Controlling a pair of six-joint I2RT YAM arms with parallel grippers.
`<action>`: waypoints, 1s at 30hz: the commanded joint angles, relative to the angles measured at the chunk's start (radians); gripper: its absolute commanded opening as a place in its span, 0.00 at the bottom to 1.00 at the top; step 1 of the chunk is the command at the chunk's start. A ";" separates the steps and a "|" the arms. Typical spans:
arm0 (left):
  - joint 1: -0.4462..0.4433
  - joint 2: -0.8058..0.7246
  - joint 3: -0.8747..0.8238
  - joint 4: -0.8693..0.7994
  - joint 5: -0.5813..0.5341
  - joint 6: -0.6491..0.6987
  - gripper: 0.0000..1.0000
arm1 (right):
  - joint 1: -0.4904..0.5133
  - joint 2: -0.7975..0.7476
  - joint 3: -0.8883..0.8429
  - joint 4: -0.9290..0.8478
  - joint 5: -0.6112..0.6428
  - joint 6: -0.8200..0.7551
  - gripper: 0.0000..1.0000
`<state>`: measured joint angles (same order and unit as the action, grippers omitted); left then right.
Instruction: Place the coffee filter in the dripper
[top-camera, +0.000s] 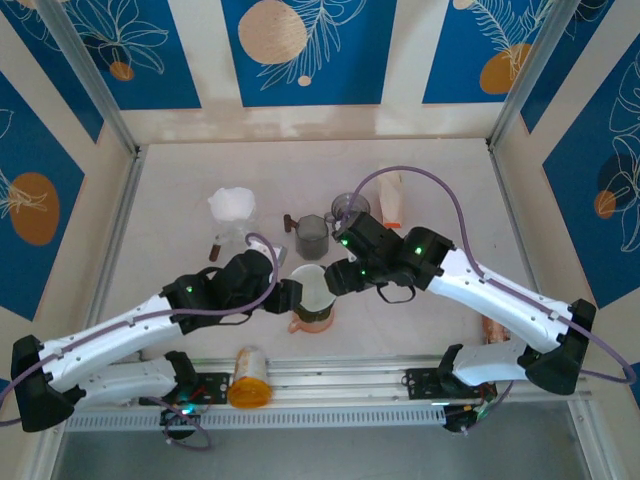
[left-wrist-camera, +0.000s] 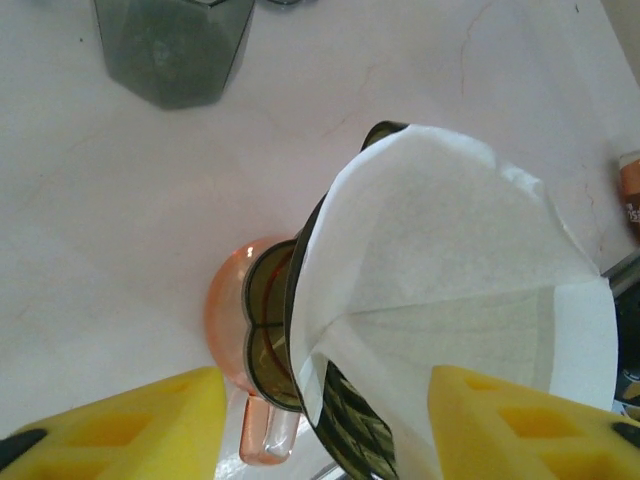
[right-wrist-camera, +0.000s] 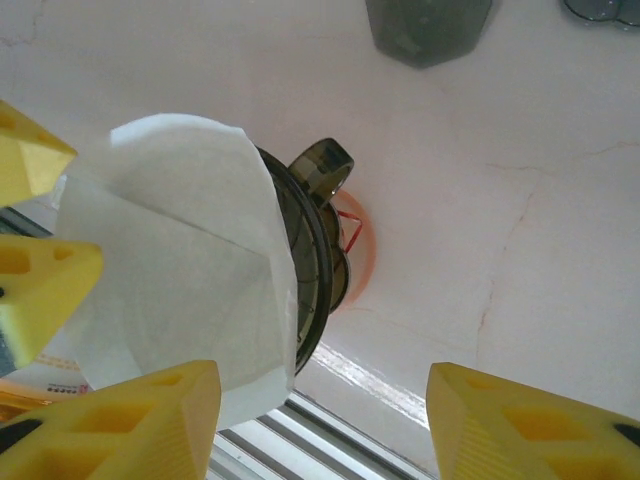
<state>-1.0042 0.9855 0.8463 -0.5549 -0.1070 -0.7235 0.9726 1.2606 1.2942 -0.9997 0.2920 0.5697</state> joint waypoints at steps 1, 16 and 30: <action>0.007 -0.017 0.028 -0.050 0.020 0.010 0.52 | -0.011 0.035 0.005 0.035 -0.047 -0.016 0.57; 0.016 -0.016 0.009 -0.048 0.007 0.000 0.47 | -0.045 0.137 0.003 0.042 -0.007 -0.010 0.42; 0.030 -0.044 -0.023 -0.041 0.027 -0.013 0.45 | -0.040 0.143 -0.007 0.041 0.020 -0.005 0.42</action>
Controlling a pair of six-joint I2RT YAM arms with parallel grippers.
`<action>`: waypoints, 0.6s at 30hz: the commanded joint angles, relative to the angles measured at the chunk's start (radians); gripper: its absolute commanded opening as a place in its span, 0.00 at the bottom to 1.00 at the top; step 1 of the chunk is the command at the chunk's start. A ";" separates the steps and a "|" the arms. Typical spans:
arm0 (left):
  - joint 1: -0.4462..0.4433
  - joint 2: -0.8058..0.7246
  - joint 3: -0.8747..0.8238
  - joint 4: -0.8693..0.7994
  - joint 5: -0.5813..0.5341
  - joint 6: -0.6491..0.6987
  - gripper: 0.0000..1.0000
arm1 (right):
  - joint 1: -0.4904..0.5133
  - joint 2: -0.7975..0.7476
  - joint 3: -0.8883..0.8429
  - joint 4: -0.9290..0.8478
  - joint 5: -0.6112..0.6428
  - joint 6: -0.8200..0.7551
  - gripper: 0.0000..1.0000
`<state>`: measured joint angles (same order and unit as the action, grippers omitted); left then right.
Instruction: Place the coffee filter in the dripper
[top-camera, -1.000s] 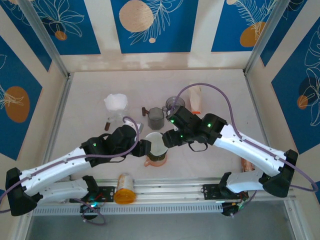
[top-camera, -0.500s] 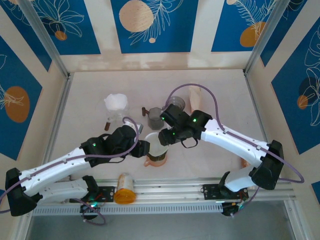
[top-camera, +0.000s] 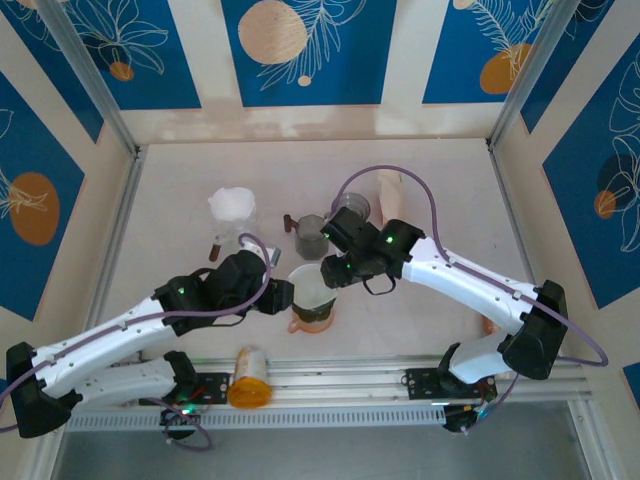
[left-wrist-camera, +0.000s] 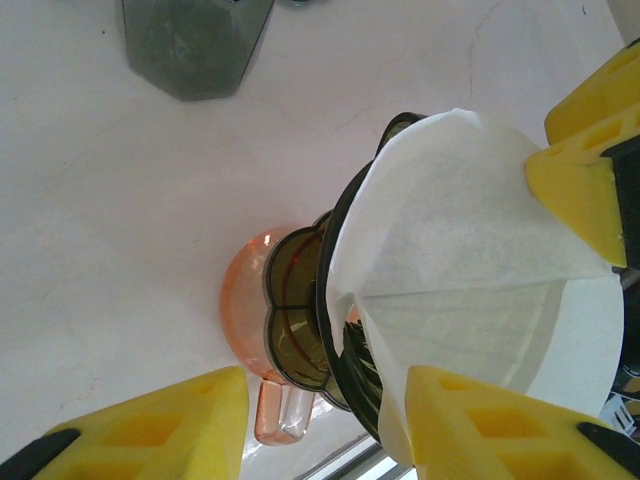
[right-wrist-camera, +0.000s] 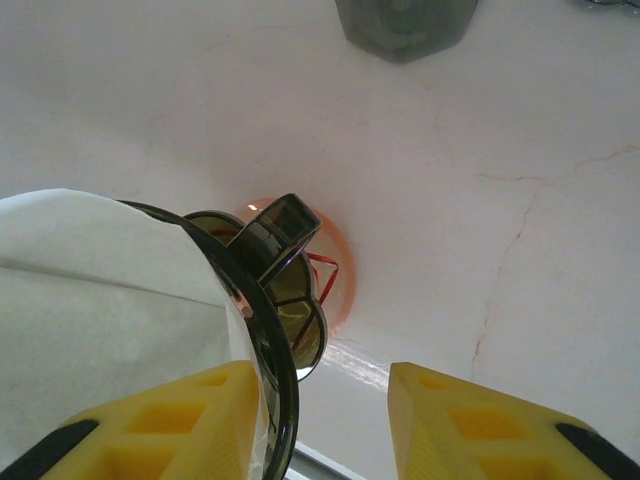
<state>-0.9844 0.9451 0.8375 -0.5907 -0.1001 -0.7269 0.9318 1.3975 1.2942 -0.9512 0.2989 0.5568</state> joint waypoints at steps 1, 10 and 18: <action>0.010 -0.001 -0.016 -0.002 0.024 -0.011 0.44 | 0.004 0.003 -0.006 -0.001 0.012 0.006 0.49; 0.010 0.007 -0.021 0.011 0.030 -0.011 0.45 | 0.040 0.039 0.018 0.026 -0.031 -0.028 0.73; 0.012 0.008 -0.032 0.022 0.034 -0.013 0.43 | 0.071 0.122 0.011 0.010 -0.013 -0.040 0.73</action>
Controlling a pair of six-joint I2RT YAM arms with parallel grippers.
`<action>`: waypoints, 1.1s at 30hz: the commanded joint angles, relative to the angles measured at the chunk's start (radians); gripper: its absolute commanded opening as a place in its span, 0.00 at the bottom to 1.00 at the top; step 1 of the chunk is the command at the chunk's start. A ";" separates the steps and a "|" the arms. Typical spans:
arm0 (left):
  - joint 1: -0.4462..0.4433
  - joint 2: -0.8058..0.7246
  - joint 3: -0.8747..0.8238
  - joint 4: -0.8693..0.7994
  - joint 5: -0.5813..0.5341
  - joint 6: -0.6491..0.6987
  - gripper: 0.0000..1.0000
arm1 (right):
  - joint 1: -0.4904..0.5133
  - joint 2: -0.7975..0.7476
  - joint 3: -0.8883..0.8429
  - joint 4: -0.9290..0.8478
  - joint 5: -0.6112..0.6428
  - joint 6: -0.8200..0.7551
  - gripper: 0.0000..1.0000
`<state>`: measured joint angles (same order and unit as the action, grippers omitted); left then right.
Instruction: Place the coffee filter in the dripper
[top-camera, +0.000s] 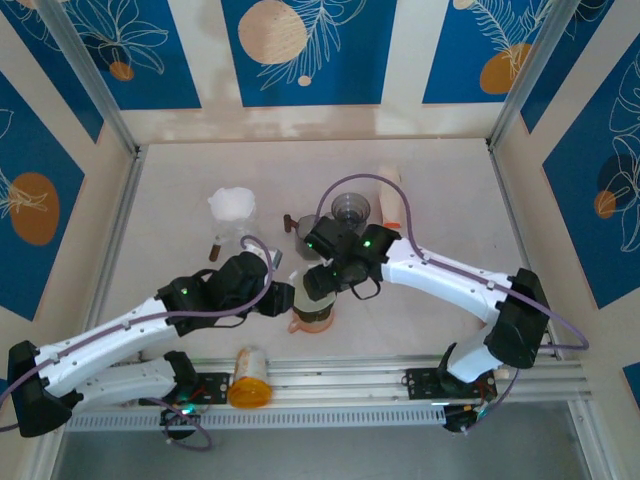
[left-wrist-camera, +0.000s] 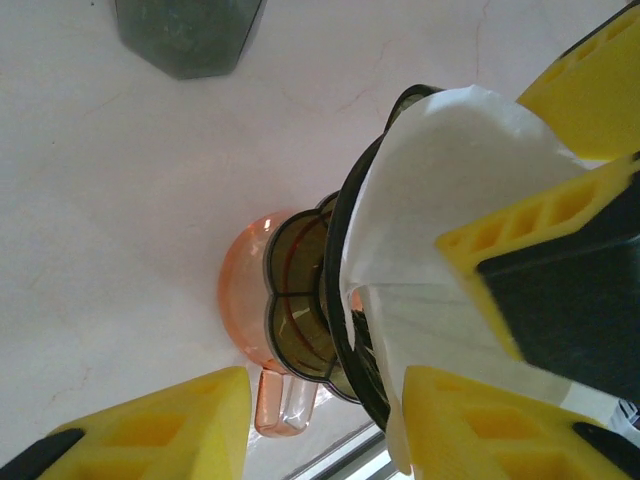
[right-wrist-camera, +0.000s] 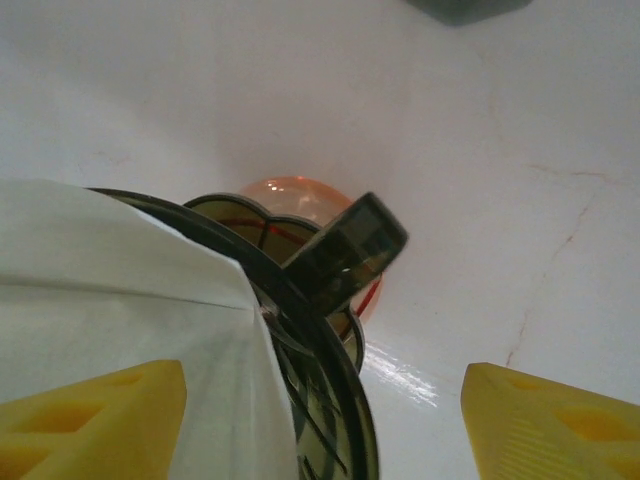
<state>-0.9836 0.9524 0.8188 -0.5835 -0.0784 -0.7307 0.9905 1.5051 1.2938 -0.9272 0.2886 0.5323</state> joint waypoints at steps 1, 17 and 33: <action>0.011 0.002 -0.013 0.014 0.012 -0.010 0.43 | 0.015 0.023 0.015 -0.018 0.001 -0.017 0.73; 0.014 0.001 -0.026 0.026 0.021 -0.014 0.42 | 0.033 0.126 0.009 -0.019 0.044 -0.016 0.72; 0.017 -0.003 -0.038 0.029 0.024 -0.014 0.41 | 0.045 0.000 0.027 0.003 0.097 -0.002 0.73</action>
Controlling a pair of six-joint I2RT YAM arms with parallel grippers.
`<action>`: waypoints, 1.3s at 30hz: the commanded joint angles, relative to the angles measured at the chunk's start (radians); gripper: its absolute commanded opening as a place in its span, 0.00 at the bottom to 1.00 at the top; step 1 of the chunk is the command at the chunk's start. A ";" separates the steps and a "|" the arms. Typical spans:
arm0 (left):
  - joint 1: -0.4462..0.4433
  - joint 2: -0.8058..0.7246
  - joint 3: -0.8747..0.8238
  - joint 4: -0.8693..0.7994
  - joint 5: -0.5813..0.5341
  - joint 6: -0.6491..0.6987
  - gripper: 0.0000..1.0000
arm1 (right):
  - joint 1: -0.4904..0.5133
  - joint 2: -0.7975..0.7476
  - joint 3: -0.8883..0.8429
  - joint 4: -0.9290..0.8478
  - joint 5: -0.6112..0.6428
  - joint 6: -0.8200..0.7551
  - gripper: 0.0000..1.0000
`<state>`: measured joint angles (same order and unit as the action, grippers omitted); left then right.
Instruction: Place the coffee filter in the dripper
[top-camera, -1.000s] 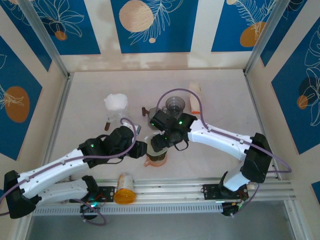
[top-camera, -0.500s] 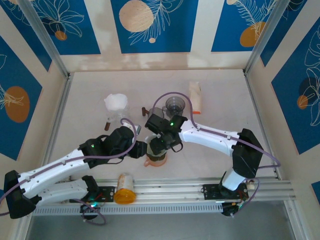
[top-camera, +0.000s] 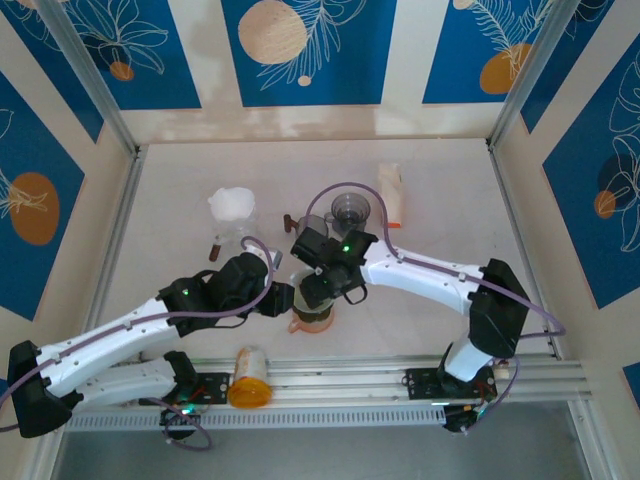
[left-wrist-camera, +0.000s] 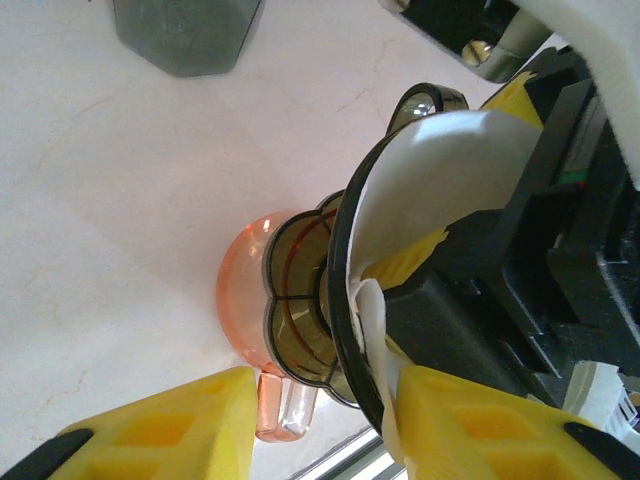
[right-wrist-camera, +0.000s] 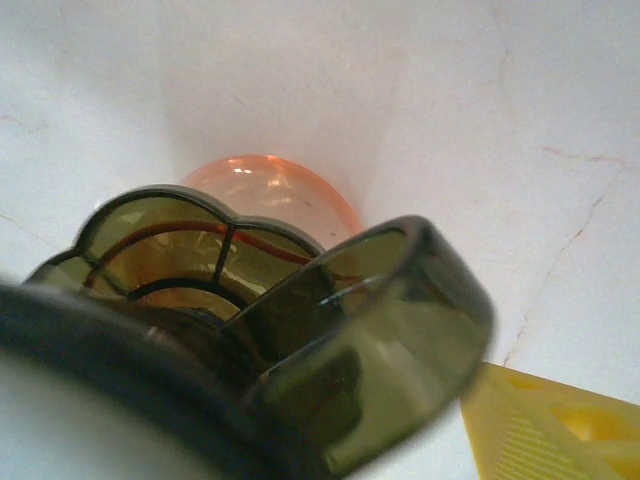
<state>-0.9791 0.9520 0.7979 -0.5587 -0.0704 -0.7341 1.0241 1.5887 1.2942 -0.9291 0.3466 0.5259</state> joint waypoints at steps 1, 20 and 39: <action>0.013 -0.004 -0.016 0.006 0.015 -0.011 0.41 | 0.013 -0.102 0.030 0.002 0.052 0.005 0.74; 0.019 -0.029 -0.009 0.030 0.018 -0.020 0.59 | 0.014 -0.378 -0.107 0.004 0.147 0.120 0.73; 0.118 -0.061 0.062 0.046 0.070 0.022 0.52 | -0.015 -0.558 -0.229 0.020 0.191 0.209 0.73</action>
<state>-0.9211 0.8913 0.8043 -0.5163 -0.0441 -0.7349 1.0187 1.0561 1.0885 -0.9104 0.5106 0.6926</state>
